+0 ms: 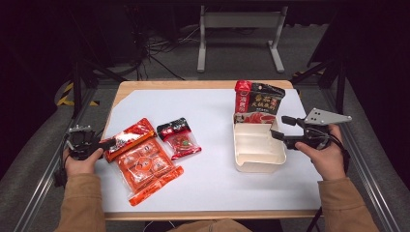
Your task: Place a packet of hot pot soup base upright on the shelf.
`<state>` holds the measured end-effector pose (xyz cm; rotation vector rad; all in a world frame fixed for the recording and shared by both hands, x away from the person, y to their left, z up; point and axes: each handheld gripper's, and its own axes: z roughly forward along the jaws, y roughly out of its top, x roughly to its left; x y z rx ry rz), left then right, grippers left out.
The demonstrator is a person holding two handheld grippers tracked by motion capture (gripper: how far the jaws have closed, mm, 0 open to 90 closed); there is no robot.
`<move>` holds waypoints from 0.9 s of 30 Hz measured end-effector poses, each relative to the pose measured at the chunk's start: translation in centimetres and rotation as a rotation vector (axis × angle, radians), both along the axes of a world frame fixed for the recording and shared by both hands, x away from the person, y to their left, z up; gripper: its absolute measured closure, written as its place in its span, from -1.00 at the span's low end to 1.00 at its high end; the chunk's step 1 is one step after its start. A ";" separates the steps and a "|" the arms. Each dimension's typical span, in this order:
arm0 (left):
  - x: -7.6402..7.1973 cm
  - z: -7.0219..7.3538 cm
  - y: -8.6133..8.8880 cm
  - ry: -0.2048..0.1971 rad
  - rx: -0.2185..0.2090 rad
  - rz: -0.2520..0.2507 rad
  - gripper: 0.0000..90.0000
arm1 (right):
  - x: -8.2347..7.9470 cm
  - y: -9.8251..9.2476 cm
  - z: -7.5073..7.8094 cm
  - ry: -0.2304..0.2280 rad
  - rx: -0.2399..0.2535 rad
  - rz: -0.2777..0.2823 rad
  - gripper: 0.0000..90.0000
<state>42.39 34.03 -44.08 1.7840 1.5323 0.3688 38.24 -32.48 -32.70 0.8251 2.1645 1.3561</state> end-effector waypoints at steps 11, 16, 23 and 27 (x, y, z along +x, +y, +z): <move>0.0 -0.4 0.1 0.031 -0.028 -0.007 -0.10 | 0.1 0.1 -0.1 0.010 -0.005 0.001 -0.30; 0.1 -0.7 0.1 0.056 -0.034 -0.013 -0.09 | 0.1 0.0 -0.2 0.011 -0.002 -0.001 -0.30; 0.1 -0.4 -0.5 0.044 -0.063 -0.071 0.16 | 0.2 0.0 -0.3 0.016 -0.006 -0.004 -0.30; 0.1 -0.5 -0.5 0.035 -0.067 -0.092 0.14 | 0.2 0.1 -0.3 0.016 -0.004 -0.002 -0.30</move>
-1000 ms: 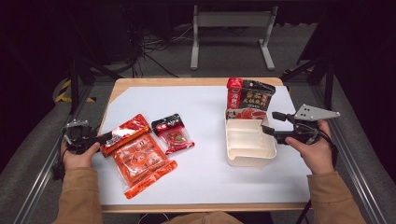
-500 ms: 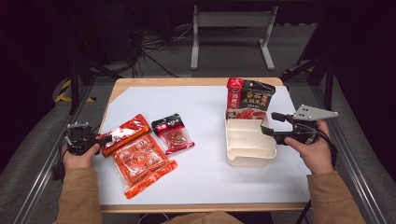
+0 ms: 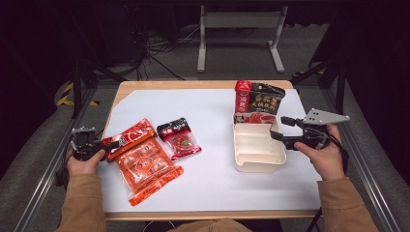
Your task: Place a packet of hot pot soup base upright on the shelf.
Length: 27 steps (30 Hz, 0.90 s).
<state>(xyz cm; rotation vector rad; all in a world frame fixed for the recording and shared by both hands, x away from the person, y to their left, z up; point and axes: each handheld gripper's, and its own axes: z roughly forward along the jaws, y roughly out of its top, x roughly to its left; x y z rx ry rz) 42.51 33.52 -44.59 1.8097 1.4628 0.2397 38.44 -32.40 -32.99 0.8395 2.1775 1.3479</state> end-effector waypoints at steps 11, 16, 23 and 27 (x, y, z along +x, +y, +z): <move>0.0 0.3 -1.3 -0.044 -0.008 -0.078 0.18 | 0.1 0.2 -0.1 0.004 -0.006 0.001 -0.30; 0.0 0.0 -1.0 -0.046 0.006 -0.059 0.38 | 0.1 0.4 -0.2 0.004 -0.011 0.003 -0.30; 0.1 -0.7 -0.7 0.023 0.008 -0.008 0.62 | 0.1 0.4 -0.2 0.004 -0.012 0.002 -0.30; 0.1 -0.8 -0.6 0.025 -0.003 -0.007 0.74 | 0.1 0.4 -0.2 0.005 -0.013 0.003 -0.30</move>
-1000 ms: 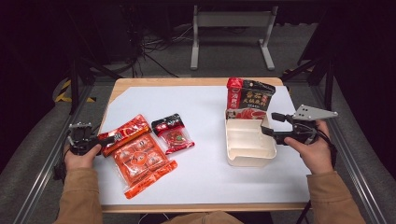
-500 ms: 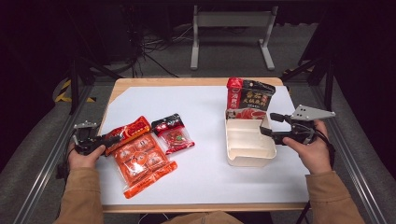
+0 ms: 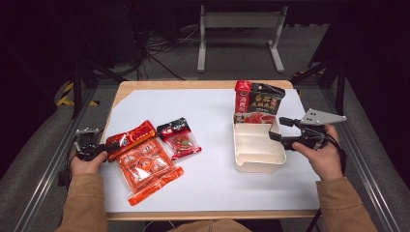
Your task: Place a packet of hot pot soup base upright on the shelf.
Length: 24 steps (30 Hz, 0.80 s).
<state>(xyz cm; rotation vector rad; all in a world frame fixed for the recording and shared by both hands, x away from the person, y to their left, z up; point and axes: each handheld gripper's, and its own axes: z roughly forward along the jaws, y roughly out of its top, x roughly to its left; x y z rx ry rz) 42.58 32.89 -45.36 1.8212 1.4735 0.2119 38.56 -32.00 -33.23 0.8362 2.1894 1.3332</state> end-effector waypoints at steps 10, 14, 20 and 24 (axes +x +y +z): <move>-0.5 0.9 -0.1 -0.037 0.014 -0.003 1.00 | -0.1 0.0 0.1 0.007 0.000 0.009 -0.17; -0.8 2.0 -0.3 -0.066 0.003 -0.005 1.00 | -0.2 -0.1 0.2 0.007 -0.001 0.013 -0.09; -1.5 3.8 -0.4 -0.111 -0.010 0.001 1.00 | -0.2 -0.2 0.3 0.007 -0.001 0.014 -0.05; -2.1 5.2 -0.6 -0.156 -0.021 0.009 1.00 | -0.3 -0.2 0.3 0.007 0.000 0.014 -0.04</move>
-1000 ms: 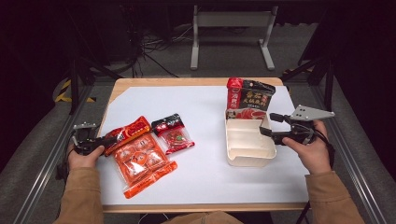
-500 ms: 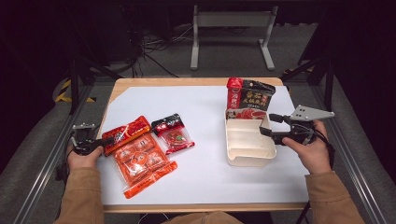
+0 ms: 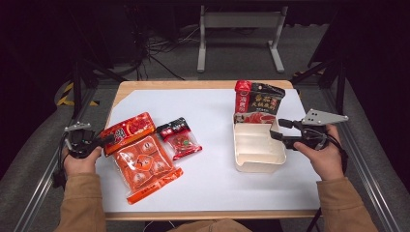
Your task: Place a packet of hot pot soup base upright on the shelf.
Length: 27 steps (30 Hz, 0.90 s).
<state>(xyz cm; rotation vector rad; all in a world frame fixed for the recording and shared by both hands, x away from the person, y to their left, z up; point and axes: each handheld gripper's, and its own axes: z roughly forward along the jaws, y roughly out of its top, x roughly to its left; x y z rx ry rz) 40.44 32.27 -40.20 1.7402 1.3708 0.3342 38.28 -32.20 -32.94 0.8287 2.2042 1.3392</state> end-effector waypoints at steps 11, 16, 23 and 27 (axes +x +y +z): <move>-1.7 3.5 -1.4 -0.125 0.005 -0.027 1.00 | -0.1 -0.1 0.1 -0.003 0.002 0.002 -0.02; -2.7 5.2 -2.3 -0.191 0.009 -0.055 1.00 | -0.1 -0.1 0.2 -0.004 0.005 0.002 -0.01; -4.2 7.3 -3.7 -0.274 0.024 -0.091 1.00 | -0.2 -0.2 0.3 -0.004 0.010 0.003 0.00; -5.2 8.6 -4.8 -0.315 0.034 -0.118 1.00 | -0.2 -0.2 0.3 -0.003 0.011 0.002 0.00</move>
